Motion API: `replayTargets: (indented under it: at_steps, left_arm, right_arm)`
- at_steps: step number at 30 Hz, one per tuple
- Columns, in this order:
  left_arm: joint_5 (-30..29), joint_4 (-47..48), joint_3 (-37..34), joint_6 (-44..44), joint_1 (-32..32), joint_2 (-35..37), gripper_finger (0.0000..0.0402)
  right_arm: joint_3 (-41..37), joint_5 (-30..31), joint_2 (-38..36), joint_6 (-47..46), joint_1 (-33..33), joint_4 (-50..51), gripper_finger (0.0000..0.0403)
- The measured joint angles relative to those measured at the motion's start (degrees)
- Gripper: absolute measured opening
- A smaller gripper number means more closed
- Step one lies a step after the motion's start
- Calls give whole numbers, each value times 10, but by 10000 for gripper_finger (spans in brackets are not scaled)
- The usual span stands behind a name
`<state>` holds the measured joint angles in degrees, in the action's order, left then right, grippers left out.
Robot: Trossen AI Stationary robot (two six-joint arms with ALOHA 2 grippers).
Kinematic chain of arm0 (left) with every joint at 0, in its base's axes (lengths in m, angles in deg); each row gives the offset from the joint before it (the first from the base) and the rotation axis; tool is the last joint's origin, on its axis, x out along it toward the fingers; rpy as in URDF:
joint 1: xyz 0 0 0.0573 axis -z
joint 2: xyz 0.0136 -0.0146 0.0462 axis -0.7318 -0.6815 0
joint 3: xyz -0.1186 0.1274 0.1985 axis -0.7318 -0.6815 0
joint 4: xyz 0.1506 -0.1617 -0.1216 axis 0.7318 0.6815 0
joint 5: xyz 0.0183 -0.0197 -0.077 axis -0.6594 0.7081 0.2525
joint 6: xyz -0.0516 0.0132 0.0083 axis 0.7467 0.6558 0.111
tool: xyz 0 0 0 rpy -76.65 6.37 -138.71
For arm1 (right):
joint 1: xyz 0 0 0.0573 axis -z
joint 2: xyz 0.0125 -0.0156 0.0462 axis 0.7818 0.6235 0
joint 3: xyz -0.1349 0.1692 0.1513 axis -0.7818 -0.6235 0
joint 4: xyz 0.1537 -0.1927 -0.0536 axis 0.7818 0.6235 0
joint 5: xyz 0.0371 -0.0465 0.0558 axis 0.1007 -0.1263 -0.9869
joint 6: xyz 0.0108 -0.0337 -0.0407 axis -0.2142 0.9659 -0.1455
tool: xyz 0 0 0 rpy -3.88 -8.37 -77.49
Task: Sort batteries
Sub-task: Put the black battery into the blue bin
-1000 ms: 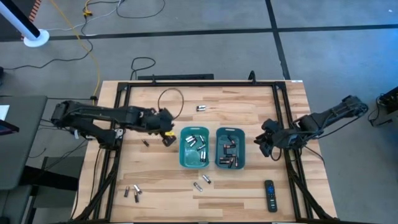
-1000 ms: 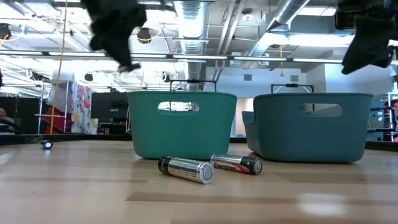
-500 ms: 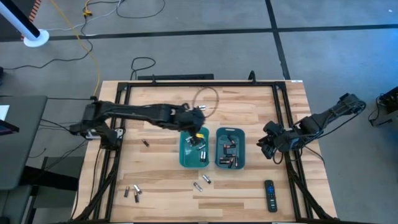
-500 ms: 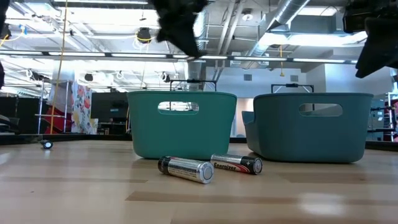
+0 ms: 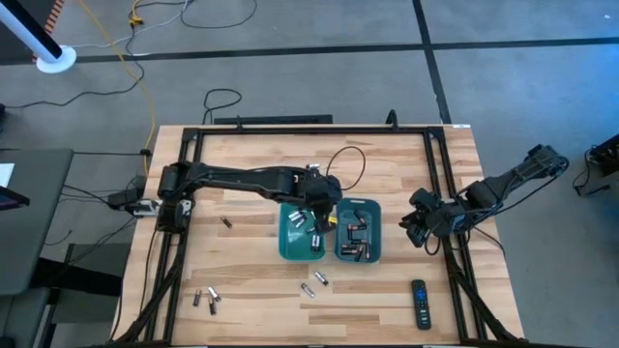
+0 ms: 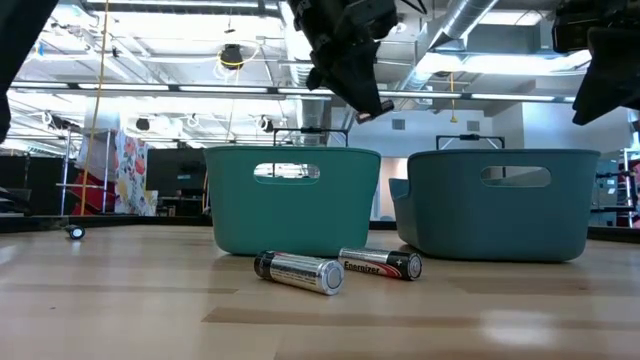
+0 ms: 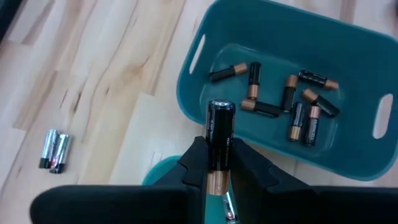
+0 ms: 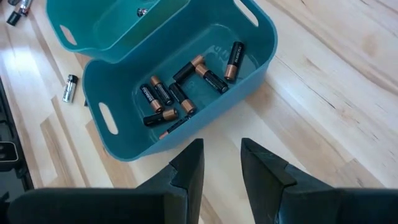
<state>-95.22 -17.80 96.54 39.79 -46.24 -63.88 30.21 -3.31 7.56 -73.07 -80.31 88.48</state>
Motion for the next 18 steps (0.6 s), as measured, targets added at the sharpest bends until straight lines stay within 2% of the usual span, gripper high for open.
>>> replayTargets:
  at_steps: [13,18]
  left_arm:
    - [13,16,0,16,0,4,38]
    - [23,-34,0,-8,0,0,42]
  right_arm:
    - [0,0,0,0,0,0,123]
    - [0,0,0,1,0,0,123]
